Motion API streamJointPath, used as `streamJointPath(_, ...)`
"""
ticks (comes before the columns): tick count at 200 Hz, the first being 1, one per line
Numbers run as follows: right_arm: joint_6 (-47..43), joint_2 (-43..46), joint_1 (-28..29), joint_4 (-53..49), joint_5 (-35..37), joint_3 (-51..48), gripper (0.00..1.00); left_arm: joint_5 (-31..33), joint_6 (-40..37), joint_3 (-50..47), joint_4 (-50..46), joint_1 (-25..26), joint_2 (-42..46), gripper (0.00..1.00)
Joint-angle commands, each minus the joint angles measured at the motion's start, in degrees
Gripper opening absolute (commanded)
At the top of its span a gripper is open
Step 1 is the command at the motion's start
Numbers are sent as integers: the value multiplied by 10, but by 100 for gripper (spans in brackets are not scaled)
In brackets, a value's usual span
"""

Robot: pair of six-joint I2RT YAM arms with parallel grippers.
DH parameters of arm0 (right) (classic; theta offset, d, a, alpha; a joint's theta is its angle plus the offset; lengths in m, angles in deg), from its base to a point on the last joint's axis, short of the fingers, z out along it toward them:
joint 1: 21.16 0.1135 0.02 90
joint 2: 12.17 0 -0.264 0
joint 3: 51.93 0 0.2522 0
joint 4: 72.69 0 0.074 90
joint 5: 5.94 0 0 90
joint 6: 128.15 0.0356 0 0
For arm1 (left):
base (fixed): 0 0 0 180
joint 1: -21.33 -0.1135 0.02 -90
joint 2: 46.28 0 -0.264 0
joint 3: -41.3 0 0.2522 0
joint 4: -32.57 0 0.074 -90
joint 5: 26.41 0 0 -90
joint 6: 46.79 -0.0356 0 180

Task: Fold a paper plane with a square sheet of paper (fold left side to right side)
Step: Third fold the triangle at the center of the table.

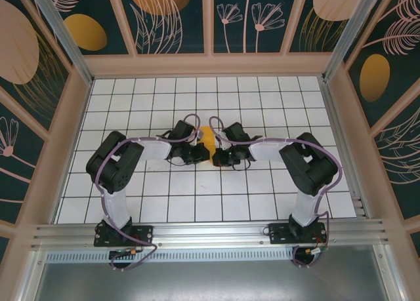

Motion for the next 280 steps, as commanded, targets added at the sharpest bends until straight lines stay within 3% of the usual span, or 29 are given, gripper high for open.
streamJointPath(1, -3, -30, -1, -87, 69, -37, 0, 108, -39, 25, -19, -43, -35, 15)
streamJointPath(110, -1, -28, -1, -81, 62, -41, 0, 133, -74, 32, -40, -116, -37, 16)
streamJointPath(152, -4, -9, -1, -46, 33, -27, 0, 114, -85, 35, -54, -123, 24, 29)
streamJointPath(190, -27, 49, -2, -48, 66, 8, 18, 111, -79, 26, -68, -124, 96, 44)
streamJointPath(234, -62, 72, -15, -63, 98, 45, 45, 28, -25, -63, 19, -123, 145, 49)
streamJointPath(280, -86, -1, -20, -73, 124, 107, 51, -22, 9, -101, 90, -113, 127, 52)
